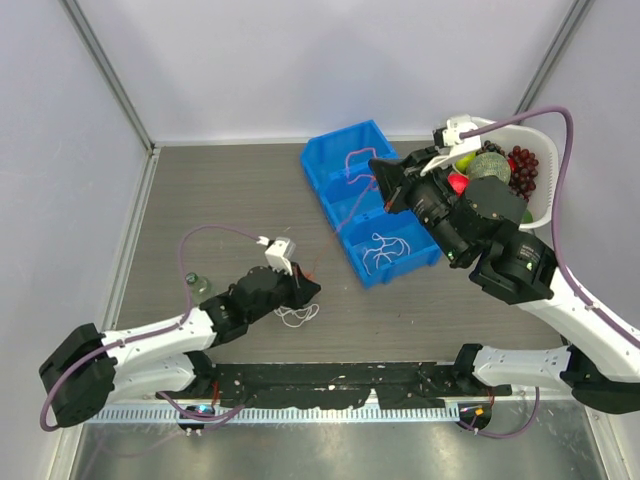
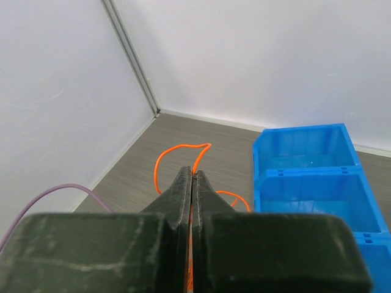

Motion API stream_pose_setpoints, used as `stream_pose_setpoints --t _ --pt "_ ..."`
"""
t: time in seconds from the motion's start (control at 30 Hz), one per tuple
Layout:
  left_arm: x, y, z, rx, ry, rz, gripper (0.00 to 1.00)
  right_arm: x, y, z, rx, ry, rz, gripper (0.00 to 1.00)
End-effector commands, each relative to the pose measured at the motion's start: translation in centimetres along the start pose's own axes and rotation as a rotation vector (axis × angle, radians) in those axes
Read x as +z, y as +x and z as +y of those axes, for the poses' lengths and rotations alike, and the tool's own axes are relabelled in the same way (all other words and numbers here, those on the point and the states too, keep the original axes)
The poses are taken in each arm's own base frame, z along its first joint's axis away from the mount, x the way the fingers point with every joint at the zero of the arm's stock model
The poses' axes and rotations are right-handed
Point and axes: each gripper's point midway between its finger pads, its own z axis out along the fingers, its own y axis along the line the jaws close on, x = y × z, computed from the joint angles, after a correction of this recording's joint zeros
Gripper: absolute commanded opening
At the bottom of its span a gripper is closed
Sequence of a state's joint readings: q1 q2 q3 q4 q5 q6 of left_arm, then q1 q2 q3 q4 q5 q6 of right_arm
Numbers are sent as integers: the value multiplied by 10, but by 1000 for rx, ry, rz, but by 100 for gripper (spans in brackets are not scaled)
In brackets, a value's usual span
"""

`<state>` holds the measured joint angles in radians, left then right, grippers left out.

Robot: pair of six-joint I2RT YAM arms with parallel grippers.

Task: Untangle the cables

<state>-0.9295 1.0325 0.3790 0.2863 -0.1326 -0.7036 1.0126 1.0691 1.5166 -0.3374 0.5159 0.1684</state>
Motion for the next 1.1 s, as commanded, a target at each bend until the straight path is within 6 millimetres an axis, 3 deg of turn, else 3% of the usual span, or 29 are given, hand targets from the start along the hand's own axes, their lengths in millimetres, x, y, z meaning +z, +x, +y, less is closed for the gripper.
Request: stream_pose_setpoints --t 0.0,0.03,0.07,0.1,0.13,0.17,0.23,0.27,0.3,0.33,0.43,0.47,0.5,0.53,0.57,0.6,0.63,0.67,0.7,0.8,0.87,0.97,1.0,1.03,1.07 --pt "-5 -29 -43 60 111 29 6 1 -32 -7 36 53 -110 1" --pt "-7 -35 -49 66 116 32 21 7 -30 -10 27 71 -106 1" --pt "-9 -43 -55 68 126 20 39 9 -40 -16 30 98 -126 1" --pt "-13 -53 -62 66 139 -3 51 18 -32 -17 18 111 -97 1" --pt "-17 -59 -65 61 149 -22 63 20 -45 -21 26 115 -113 1" --pt "-20 -64 -66 57 150 -41 69 28 -41 -20 23 111 -101 1" --pt "-30 -76 -67 51 143 -87 76 33 -62 -21 43 91 -136 1" --pt "-34 -80 -65 46 133 -106 78 42 -61 -30 45 119 -130 1" --pt "-39 -83 -62 44 120 -120 84 40 -77 -29 61 100 -159 1" --pt "-42 -85 -57 42 100 -135 90 49 -80 -43 81 134 -160 1" --pt "-51 -82 -44 47 51 -138 92 58 -112 -61 123 110 -221 1" --pt "-52 -80 -41 50 44 -136 93 67 -110 -65 139 115 -215 1" --pt "-53 -77 -38 51 34 -128 93 67 -124 -69 145 109 -244 1" --pt "-55 -77 -37 51 33 -128 93 77 -121 -71 155 107 -233 1" --pt "-56 -75 -35 50 30 -121 93 74 -136 -73 168 94 -264 1" --pt "-56 -72 -34 50 30 -116 93 85 -133 -76 171 96 -255 1" --pt "-57 -71 -35 51 37 -113 93 83 -148 -76 176 84 -286 1" --pt "-57 -69 -35 51 43 -108 93 93 -146 -79 173 88 -283 1" --pt "-57 -69 -36 51 51 -106 93 93 -157 -82 166 89 -314 1" --pt "-55 -66 -41 53 73 -90 93 117 -160 -103 156 118 -332 1" --pt "-54 -63 -43 54 86 -79 93 135 -152 -118 164 134 -317 1" --pt "-54 -62 -47 59 106 -73 93 156 -123 -135 179 169 -253 1" --pt "-54 -63 -48 60 110 -74 93 165 -102 -142 189 185 -208 1" --pt "-54 -63 -46 61 107 -74 93 163 -98 -141 191 182 -200 1" --pt "-55 -63 -46 63 105 -77 93 164 -81 -144 204 180 -171 1"
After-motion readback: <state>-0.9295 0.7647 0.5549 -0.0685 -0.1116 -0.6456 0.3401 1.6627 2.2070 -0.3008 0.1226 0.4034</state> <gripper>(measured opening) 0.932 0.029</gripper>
